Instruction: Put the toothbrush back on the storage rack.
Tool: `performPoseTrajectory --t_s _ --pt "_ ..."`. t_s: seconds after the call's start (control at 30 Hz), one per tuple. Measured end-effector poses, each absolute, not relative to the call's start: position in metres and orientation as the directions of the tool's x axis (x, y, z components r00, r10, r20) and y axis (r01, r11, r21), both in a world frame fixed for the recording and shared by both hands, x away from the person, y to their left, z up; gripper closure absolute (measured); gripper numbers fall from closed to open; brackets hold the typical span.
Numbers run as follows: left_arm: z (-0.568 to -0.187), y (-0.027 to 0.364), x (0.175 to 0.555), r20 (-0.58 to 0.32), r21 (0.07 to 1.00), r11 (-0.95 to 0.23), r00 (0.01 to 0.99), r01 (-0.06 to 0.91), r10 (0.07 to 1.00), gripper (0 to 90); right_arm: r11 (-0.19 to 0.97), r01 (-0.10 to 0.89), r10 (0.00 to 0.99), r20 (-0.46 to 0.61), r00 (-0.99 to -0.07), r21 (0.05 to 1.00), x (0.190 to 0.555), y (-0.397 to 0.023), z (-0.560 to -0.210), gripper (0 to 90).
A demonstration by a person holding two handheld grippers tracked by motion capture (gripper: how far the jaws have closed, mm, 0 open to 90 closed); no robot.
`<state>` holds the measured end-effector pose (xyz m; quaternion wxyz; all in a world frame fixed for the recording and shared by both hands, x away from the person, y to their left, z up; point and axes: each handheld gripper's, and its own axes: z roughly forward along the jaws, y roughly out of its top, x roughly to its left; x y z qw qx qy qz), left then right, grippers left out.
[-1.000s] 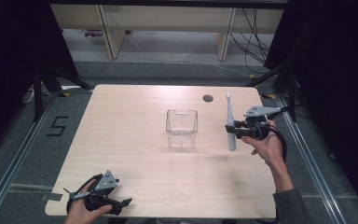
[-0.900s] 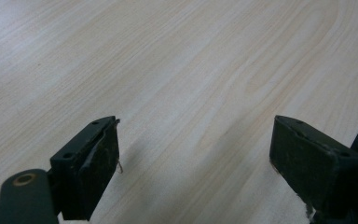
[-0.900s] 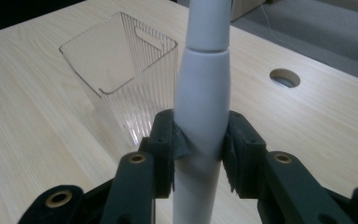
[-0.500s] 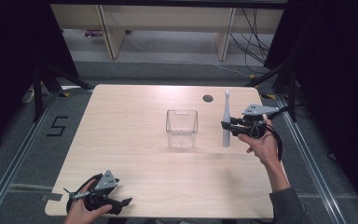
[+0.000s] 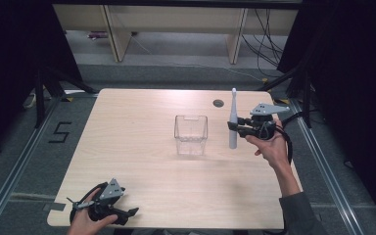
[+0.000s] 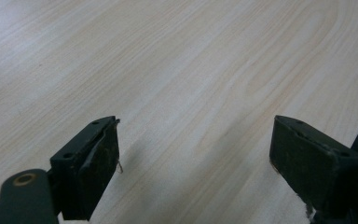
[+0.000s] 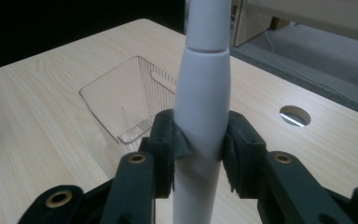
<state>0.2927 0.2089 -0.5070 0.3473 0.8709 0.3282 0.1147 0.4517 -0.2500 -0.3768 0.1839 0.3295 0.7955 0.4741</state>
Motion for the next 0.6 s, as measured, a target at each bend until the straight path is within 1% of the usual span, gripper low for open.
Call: performPoseTrajectory --t_s 0.03,0.2,0.27,0.37,0.43,0.5,0.6 --pt "-0.507 0.209 0.293 -0.028 0.68 -0.544 0.759 0.492 0.651 15.4 0.317 0.344 0.702 0.024 -0.711 0.884 0.452 -0.248 -0.376 67.0" --pt "-0.507 0.209 0.293 -0.03 0.681 -0.542 0.758 0.493 0.652 15.4 0.325 0.347 0.694 0.028 -0.719 0.88 0.454 -0.242 -0.368 67.0" --pt "-0.507 0.208 0.292 -0.036 0.682 -0.54 0.76 0.493 0.648 15.4 0.328 0.329 0.687 0.015 -0.727 0.885 0.455 -0.239 -0.366 67.0" --pt "-0.507 0.209 0.292 -0.035 0.682 -0.54 0.76 0.492 0.649 15.4 0.326 0.345 0.683 0.034 -0.73 0.88 0.455 -0.235 -0.363 67.0" --pt "-0.507 0.209 0.292 -0.035 0.681 -0.541 0.76 0.494 0.649 15.4 0.323 0.317 0.685 0.01 -0.728 0.892 0.456 -0.232 -0.361 67.0" --pt "-0.507 0.209 0.292 -0.035 0.683 -0.54 0.76 0.492 0.649 15.4 0.327 0.339 0.674 0.034 -0.738 0.882 0.456 -0.228 -0.357 67.0" --pt "-0.507 0.209 0.292 -0.036 0.682 -0.54 0.76 0.494 0.649 15.4 0.34 0.314 0.664 0.01 -0.747 0.886 0.458 -0.224 -0.354 67.0"
